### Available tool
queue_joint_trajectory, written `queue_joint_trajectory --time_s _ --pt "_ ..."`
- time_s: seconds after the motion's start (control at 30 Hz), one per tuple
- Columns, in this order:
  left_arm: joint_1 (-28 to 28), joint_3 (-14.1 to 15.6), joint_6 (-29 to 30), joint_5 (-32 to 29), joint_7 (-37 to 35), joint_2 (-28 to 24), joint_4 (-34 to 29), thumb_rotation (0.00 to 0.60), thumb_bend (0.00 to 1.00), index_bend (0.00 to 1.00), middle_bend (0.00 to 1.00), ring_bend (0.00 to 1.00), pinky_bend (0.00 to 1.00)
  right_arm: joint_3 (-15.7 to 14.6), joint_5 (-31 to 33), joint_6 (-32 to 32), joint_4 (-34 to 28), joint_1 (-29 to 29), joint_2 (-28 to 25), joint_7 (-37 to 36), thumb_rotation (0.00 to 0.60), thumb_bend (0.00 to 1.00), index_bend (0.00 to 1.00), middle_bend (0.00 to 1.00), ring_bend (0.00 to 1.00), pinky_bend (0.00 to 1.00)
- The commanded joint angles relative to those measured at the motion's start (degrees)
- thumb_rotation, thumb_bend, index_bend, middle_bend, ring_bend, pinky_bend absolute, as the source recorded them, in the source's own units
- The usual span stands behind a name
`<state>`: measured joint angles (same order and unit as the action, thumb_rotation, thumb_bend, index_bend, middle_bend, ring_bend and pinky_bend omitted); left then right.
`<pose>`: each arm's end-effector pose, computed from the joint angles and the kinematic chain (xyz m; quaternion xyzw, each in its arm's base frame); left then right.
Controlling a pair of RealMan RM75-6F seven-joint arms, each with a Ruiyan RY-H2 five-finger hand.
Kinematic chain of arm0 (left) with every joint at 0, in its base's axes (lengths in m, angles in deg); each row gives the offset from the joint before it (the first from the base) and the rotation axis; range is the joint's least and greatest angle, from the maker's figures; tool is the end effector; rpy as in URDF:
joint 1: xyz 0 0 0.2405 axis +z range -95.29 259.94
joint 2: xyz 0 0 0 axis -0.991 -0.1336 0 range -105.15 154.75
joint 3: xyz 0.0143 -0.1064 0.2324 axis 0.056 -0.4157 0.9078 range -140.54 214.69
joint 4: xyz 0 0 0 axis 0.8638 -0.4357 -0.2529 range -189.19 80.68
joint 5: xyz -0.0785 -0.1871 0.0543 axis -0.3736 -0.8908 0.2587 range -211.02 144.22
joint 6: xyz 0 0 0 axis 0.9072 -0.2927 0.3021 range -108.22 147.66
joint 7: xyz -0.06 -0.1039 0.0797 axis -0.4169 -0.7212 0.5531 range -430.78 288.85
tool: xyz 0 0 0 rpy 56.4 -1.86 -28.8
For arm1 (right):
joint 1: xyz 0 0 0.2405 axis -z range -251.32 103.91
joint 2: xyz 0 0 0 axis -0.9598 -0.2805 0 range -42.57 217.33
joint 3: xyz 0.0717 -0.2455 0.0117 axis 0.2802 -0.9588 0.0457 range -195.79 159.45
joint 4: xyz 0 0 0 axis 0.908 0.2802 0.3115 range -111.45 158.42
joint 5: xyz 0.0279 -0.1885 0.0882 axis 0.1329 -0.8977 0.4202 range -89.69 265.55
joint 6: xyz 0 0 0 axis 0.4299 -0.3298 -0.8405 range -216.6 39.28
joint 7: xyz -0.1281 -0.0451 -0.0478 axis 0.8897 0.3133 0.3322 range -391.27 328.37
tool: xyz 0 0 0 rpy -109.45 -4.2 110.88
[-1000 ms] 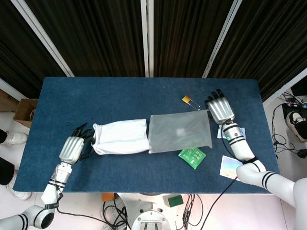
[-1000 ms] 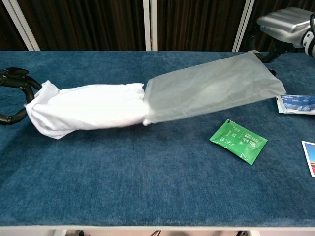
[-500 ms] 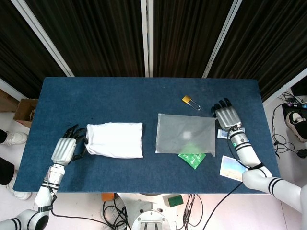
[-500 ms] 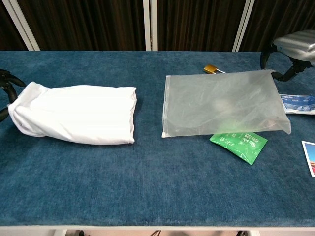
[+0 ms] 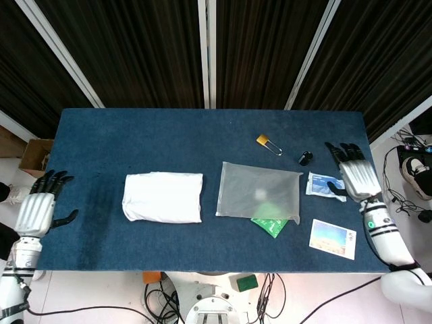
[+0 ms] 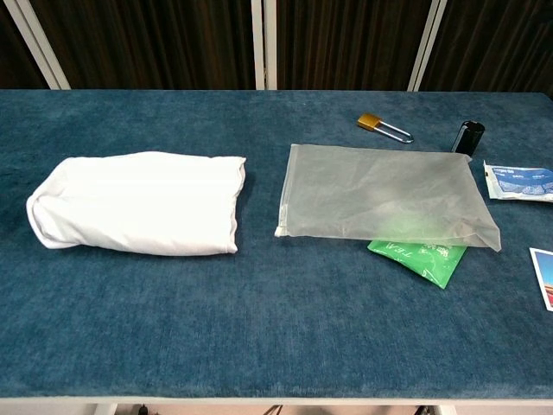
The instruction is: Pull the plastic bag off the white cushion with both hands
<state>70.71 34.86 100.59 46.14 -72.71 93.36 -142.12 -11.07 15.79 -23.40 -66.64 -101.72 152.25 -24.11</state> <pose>-0.3159 0.2167 0.1361 -0.5914 -0.4120 -0.3888 0.5740 -0.2573 -0.3147 0.1371 0.6743 -0.3553 0.3524 0.5430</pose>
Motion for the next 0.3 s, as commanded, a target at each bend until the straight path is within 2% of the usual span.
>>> queue_joint_trajectory --time_s 0.03,0.17,0.3 --pt "3.5 1.8 3.6 0.9 1.3 -2.8 -1.2 0.6 0.2 0.2 0.12 0.02 0.12 -3.4 -7.0 9.9 -2.6 8.3 -4.8 -7.5 0.6 0.29 0.09 0.23 0.08 0.13" --pt "7.4 3.5 7.7 2.5 -0.2 -4.3 -2.3 0.6 0.2 0.2 0.12 0.02 0.12 -5.9 -10.4 16.9 -1.3 14.2 -5.8 -11.9 0.6 0.29 0.09 0.23 0.08 0.13" --pt "10.3 4.8 11.2 4.3 0.1 -4.6 -3.1 0.6 0.2 0.2 0.12 0.02 0.12 -7.3 -12.6 21.2 0.3 17.9 -5.4 -14.3 0.6 0.29 0.1 0.23 0.07 0.13"
